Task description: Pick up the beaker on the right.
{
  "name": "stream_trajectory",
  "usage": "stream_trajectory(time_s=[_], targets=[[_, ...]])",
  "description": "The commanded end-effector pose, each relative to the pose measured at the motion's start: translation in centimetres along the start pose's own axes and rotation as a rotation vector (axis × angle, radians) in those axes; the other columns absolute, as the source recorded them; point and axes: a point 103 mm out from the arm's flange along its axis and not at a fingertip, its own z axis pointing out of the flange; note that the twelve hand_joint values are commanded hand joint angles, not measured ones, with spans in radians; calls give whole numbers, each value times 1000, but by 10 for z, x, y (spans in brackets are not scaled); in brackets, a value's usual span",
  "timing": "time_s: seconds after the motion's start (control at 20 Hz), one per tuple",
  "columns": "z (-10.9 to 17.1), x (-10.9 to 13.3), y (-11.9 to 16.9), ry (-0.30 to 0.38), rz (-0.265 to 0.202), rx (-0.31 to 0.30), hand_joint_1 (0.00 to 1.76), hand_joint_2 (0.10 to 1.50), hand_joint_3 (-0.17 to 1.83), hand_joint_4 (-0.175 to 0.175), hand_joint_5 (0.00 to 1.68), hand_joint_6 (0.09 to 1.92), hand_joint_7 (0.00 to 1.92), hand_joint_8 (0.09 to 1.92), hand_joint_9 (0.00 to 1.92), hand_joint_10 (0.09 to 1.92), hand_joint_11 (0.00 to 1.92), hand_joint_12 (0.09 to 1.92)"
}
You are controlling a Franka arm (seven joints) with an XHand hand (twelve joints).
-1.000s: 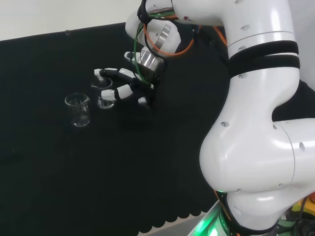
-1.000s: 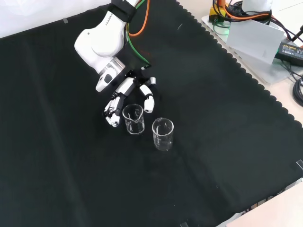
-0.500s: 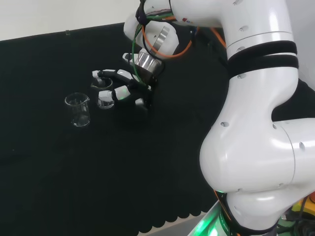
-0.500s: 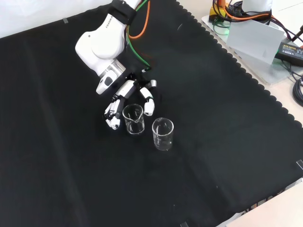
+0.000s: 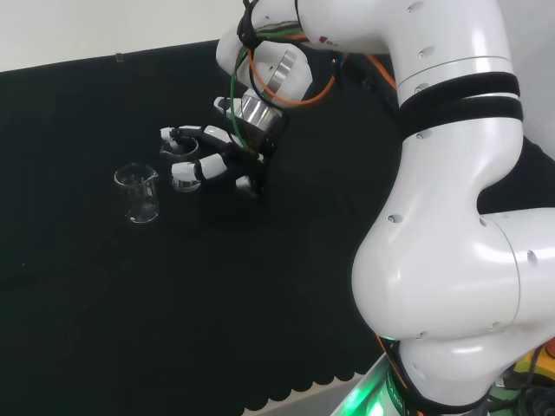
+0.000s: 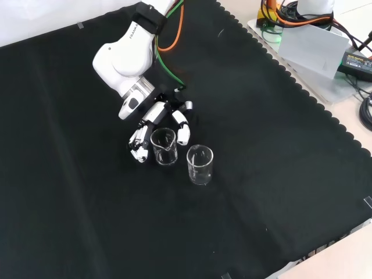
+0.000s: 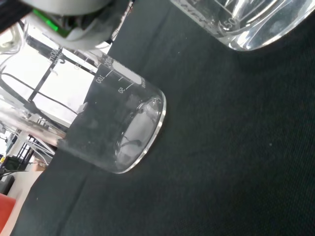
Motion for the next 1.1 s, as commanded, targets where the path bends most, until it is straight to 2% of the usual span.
stream_trajectory(time_s=[0.05, 0.45, 0.6, 0.7, 0.8, 0.85, 0.9, 0.95, 1.0, 1.1], targets=[[2, 0, 1, 6, 1, -3, 823, 512, 680, -39, 369, 87, 283, 552, 329, 586, 0, 1120], [6, 2, 6, 16, 8, -13, 825, 526, 673, -35, 419, 87, 313, 558, 348, 585, 0, 1134], [7, 5, 8, 23, 9, -35, 830, 554, 655, -28, 503, 87, 384, 552, 397, 577, 0, 1181], [7, 7, 7, 31, 8, -71, 849, 591, 627, -19, 633, 197, 499, 527, 478, 553, 1, 1263], [14, 10, 14, 27, 22, -98, 902, 622, 611, -7, 797, 471, 659, 503, 616, 524, 85, 1305], [15, 12, 16, 18, 22, -115, 963, 724, 504, 60, 917, 626, 745, 499, 698, 514, 163, 1305], [8, 14, 12, 13, 18, -131, 1010, 819, 382, 112, 1007, 716, 826, 488, 776, 494, 242, 1292], [3, 15, 10, 9, 17, -140, 1045, 873, 303, 132, 1074, 741, 897, 478, 845, 475, 316, 1271], [-3, 16, 8, -3, 19, -155, 1067, 901, 258, 136, 1116, 744, 956, 456, 900, 445, 373, 1248], [-13, 19, 7, -43, 22, -179, 1099, 908, 249, 100, 1158, 732, 1068, 400, 1000, 373, 486, 1197]])
